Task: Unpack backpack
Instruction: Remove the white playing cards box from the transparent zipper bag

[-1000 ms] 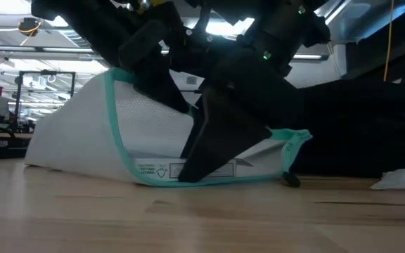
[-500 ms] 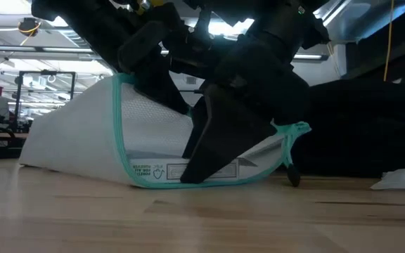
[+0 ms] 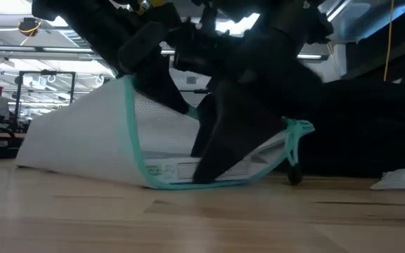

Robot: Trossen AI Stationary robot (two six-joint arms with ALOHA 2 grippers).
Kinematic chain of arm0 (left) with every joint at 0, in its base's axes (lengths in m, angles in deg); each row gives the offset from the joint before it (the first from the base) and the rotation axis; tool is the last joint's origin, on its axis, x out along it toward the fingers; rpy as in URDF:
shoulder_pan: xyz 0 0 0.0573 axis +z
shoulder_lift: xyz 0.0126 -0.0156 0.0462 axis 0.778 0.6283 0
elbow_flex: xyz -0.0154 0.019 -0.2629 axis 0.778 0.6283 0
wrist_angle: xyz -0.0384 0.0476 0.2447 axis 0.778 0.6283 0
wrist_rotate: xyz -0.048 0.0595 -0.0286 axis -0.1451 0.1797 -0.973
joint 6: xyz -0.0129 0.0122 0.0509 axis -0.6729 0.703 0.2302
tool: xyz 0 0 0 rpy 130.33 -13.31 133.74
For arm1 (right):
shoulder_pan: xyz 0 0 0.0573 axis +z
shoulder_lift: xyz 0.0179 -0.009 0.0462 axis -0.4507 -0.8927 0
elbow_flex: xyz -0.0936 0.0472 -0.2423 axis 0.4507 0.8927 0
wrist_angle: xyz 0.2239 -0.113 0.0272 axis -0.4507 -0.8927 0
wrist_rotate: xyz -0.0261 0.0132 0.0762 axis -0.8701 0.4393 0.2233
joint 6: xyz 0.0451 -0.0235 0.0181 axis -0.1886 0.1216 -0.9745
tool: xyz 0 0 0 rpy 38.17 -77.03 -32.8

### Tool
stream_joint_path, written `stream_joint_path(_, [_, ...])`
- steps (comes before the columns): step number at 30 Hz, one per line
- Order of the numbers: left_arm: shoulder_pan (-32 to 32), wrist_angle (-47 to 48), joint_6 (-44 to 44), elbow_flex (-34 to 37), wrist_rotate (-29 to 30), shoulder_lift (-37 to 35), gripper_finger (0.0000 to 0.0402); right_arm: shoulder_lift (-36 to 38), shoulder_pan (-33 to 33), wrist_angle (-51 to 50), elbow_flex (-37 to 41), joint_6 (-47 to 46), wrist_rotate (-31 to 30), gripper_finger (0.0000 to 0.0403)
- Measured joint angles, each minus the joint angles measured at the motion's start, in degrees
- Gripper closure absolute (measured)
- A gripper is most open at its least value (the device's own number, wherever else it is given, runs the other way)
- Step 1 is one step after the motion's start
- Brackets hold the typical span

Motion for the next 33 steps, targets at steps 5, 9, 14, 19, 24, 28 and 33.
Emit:
stream_joint_path(5, [0.0, 0.05, 0.01, 0.0, 0.01, 0.0, 0.0402, 3.67, 0.56, -1.67, -0.15, -1.01, 0.37, 0.0094])
stream_joint_path(9, [0.0, 0.07, 0.0, 0.0, 0.0, 0.0, 0.0402, 4.99, 1.47, -3.86, -0.07, -2.43, 0.14, 0.0095])
stream_joint_path(14, [0.0, 0.08, 0.0, 0.02, -0.02, 0.02, 0.0402, 8.02, 3.37, -3.19, -0.2, -2.7, -0.23, 0.0095])
stream_joint_path(19, [0.0, 0.09, 0.0, 0.02, -0.07, 0.04, 0.0402, 11.54, 5.63, -4.46, -0.2, -6.07, -0.39, 0.0095])
stream_joint_path(24, [0.0, 0.09, 0.0, 0.02, -0.17, 0.04, 0.0402, 14.93, 8.67, -10.95, -0.22, -12.54, -0.74, 0.0095])
stream_joint_path(28, [0.0, 0.09, 0.0, 0.02, -0.17, 0.04, 0.0402, 16.9, 11.9, -17.76, -0.24, -19.66, -3.67, 0.0095])
stream_joint_path(33, [0.0, 0.09, -0.24, 0.02, -0.2, 0.04, 0.0402, 17.5, 15.7, -30.05, -0.22, -34.7, -8.9, 0.0095])
